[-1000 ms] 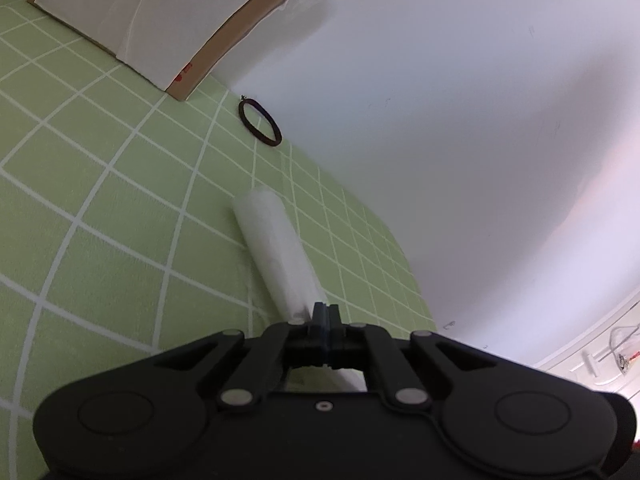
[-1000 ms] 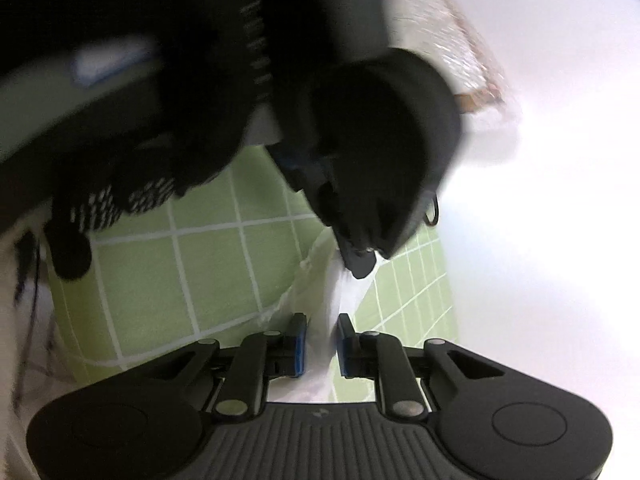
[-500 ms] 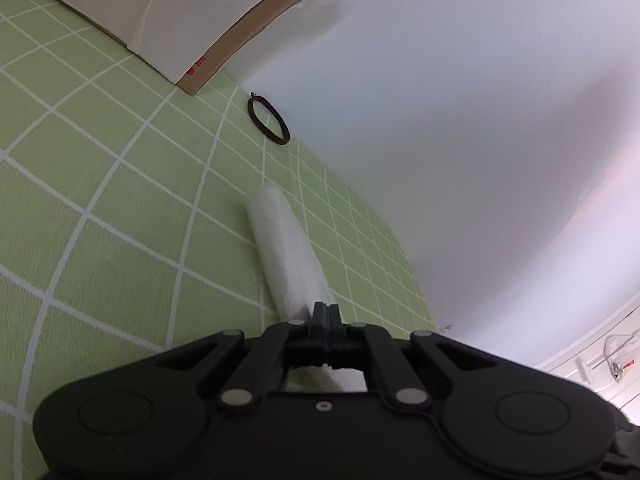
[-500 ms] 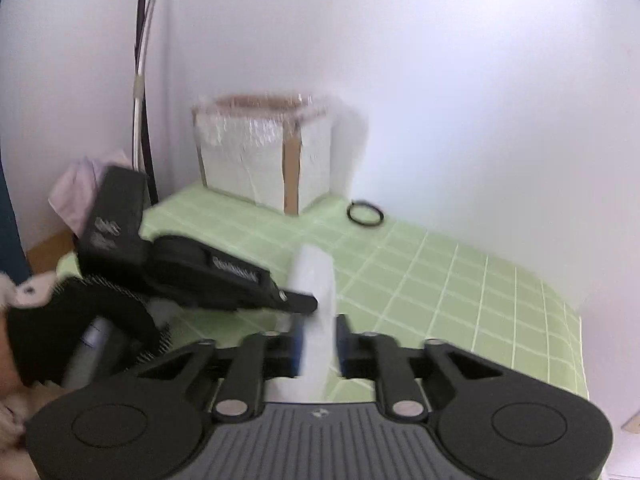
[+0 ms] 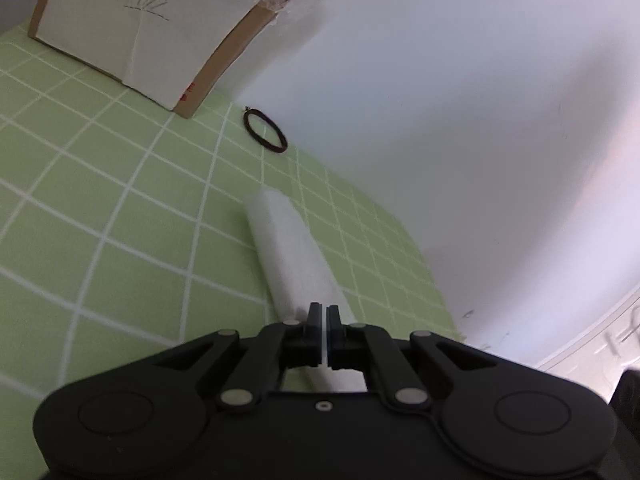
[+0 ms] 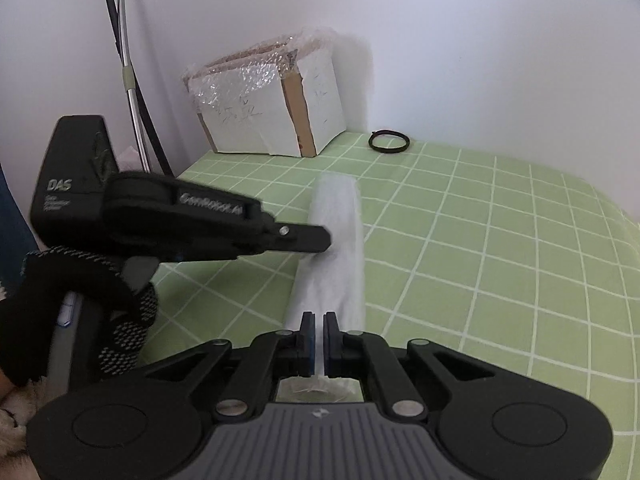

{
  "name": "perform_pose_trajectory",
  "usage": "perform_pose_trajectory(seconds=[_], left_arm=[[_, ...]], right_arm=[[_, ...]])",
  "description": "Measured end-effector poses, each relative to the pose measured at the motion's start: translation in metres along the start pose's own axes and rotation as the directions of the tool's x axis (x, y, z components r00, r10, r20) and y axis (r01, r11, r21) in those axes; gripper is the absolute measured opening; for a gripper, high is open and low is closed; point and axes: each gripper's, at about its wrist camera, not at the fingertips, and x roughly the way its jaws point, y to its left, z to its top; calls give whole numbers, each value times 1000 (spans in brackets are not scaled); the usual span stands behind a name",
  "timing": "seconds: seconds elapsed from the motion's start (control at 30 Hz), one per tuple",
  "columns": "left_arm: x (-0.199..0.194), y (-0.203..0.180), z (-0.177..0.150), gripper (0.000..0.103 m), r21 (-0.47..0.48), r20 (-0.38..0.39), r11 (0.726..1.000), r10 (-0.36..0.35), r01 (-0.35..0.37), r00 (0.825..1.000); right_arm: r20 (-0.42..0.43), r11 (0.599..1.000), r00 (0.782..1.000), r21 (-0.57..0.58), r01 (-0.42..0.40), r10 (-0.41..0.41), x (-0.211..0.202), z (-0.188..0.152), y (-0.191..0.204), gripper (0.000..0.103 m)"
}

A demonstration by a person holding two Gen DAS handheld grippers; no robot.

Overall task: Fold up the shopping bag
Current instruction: 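Grasp the rolled bag end with the right gripper and lift it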

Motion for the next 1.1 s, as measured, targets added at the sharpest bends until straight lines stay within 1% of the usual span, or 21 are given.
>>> perform_pose_trajectory(seconds=[0.13, 0.17, 0.27, 0.37, 0.4, 0.47, 0.53, 0.6, 0.7, 0.77, 0.87, 0.93, 1.0, 1.1], left_arm=[[0, 14, -4, 2, -51, 14, 998, -27, 27, 1000], [0, 18, -4, 2, -61, 14, 997, -35, 36, 999], [1, 23, -3, 2, -65, 8, 997, -45, 46, 999], [4, 28, -2, 2, -84, 5, 995, -61, 61, 998], [5, 29, -2, 2, -90, 4, 994, -67, 67, 998], [8, 31, -1, 2, -101, 1, 992, -77, 76, 997], [11, 31, -1, 2, -104, -3, 991, -82, 81, 997], [12, 33, 1, 2, -106, -7, 991, -88, 86, 996], [13, 35, 3, 2, -109, -18, 989, -99, 97, 995], [14, 37, 4, 2, -111, -26, 988, -109, 106, 994], [17, 38, 6, 2, -102, -38, 988, -123, 119, 992], [19, 39, 7, 2, -99, -45, 987, -133, 128, 990], [21, 39, 8, 2, -96, -50, 986, -140, 135, 989], [23, 40, 9, 2, -87, -59, 986, -151, 145, 987]], right_arm=[[-2, 998, 999, 51, -42, 42, 1, 5, -11, 3], [3, 996, 998, 68, -57, 57, 0, 7, -15, 4], [33, 985, 994, 133, -106, 103, 4, 14, -32, 11], [42, 975, 989, 164, -148, 142, 20, 27, -47, 12], [39, 973, 988, 169, -156, 151, 26, 32, -51, 12], [29, 969, 986, 177, -170, 167, 40, 44, -60, 16], [1, 968, 984, 183, -174, 176, 52, 54, -67, 16], [-15, 957, 975, 197, -214, 221, 62, 62, -74, 17], [-44, 928, 950, 230, -291, 309, 76, 69, -85, 21], [-61, 904, 927, 257, -343, 369, 84, 75, -93, 26], [-88, 853, 883, 318, -414, 462, 96, 84, -105, 28], [-113, 827, 851, 330, -455, 513, 104, 90, -109, 28], [-153, 821, 826, 308, -482, 542, 110, 97, -108, 28], [-216, 818, 796, 271, -508, 565, 111, 104, -106, 28]])
